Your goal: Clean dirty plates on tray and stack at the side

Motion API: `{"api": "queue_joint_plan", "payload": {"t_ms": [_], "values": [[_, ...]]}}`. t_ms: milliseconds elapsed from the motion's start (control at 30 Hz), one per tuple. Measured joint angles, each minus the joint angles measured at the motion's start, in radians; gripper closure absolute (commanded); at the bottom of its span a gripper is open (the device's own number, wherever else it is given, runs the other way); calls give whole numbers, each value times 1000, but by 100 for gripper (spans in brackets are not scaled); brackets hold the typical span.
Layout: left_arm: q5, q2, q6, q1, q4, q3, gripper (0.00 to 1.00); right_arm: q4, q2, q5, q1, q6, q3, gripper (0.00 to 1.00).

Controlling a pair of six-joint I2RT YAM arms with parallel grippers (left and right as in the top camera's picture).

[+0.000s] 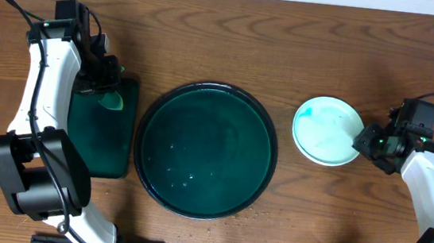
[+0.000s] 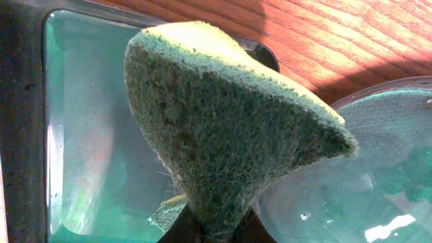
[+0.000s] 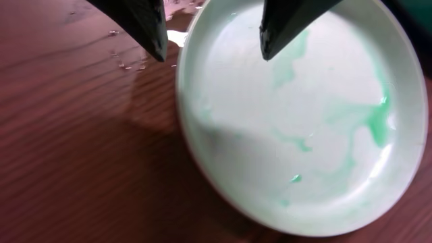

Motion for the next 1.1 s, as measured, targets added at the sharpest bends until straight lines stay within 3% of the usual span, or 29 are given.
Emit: {"api": "queue_joint_plan", "payload": {"t_ms": [233,500,733,900,1100], "values": [[-66,0,0,0,9,-31,93,-65,0,-73,56,-70,110,33],[-140,5,0,0,113,-187,92,-60,-7,-93,192,-114,228,31],[-154,24,1,0,153,-299,33,-72,-7,-78,209,-131,228,24],[-153,24,-11,0,93,-272,28,-88,-7,-72,218,-153,228,19],[-153,-76,-30,0,-10,-103,27,-186,-7,-71,227,-170,264,13]]}}
